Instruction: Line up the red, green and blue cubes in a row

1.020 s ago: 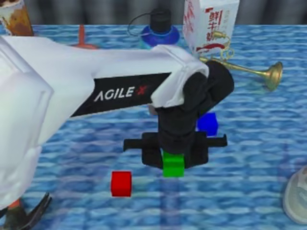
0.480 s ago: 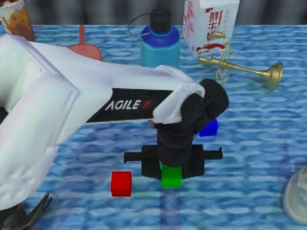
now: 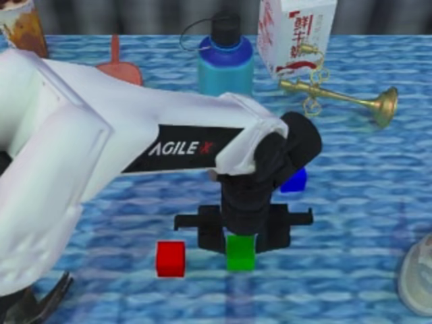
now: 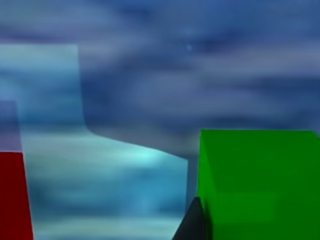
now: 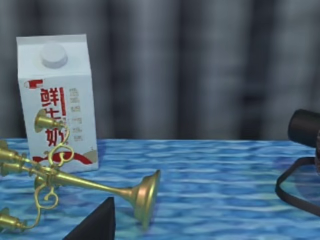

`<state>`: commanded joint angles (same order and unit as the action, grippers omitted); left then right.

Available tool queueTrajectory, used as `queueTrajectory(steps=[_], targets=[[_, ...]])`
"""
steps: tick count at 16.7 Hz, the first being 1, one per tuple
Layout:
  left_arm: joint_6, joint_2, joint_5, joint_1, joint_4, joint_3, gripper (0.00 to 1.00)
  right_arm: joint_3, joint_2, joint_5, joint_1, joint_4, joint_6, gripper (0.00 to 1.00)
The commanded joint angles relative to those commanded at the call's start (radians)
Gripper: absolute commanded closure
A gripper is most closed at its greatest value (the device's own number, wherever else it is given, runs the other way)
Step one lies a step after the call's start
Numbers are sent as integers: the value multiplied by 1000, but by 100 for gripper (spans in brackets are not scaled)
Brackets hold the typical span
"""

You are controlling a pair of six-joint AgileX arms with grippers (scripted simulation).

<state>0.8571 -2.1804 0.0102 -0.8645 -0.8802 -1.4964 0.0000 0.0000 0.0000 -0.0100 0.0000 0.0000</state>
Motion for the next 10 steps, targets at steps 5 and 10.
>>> queueTrajectory(steps=[5, 10], targets=[[0, 0, 0, 0, 0, 0, 0, 0, 0, 0, 0, 0, 0, 0], [0, 0, 0, 0, 0, 0, 0, 0, 0, 0, 0, 0, 0, 0]])
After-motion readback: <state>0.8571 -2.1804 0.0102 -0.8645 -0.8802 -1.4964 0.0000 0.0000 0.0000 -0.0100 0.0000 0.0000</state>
